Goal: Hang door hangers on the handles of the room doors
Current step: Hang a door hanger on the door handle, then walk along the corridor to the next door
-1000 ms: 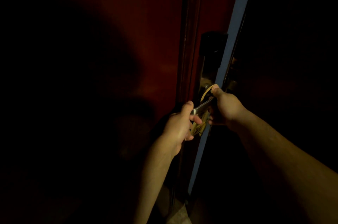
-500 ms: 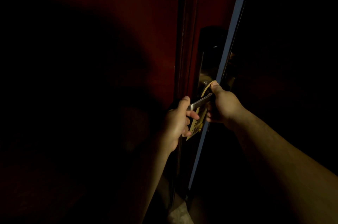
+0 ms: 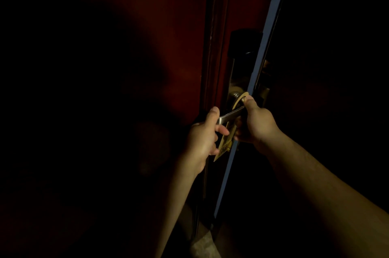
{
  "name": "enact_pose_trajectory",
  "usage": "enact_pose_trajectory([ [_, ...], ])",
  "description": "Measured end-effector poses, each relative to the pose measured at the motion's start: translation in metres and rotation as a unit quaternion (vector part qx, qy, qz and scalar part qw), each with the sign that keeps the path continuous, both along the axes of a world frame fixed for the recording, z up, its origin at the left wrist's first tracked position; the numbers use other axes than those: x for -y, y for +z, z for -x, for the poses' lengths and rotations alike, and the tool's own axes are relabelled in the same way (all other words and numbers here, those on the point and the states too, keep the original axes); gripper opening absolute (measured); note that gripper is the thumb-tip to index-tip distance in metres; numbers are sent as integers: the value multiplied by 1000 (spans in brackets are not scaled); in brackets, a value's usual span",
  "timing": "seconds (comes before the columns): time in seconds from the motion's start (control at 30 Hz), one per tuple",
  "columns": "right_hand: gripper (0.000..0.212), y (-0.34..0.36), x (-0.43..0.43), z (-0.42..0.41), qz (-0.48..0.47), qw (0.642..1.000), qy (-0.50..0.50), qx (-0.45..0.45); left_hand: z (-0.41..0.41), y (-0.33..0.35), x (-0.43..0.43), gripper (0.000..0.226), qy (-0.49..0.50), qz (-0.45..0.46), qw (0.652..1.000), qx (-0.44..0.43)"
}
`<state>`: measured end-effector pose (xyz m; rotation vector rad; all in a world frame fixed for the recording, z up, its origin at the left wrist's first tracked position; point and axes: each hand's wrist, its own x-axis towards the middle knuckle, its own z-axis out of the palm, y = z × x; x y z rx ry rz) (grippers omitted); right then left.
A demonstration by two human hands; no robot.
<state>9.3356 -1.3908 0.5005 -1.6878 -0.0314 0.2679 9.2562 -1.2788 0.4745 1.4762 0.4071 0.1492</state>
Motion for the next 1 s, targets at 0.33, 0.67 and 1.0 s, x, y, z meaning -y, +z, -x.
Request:
enact_pose_trajectory([
  [0.33, 44, 6, 10, 16, 8, 999, -9, -41, 14, 6, -2, 51, 1, 13, 1000, 9],
  [0.67, 39, -1, 50, 58, 19, 997, -55, -52, 36, -2, 5, 44, -31, 31, 999, 20],
  [1.0, 38, 9, 142, 112, -30, 991, -126, -44, 58, 6, 70, 45, -108, 44, 992, 40],
])
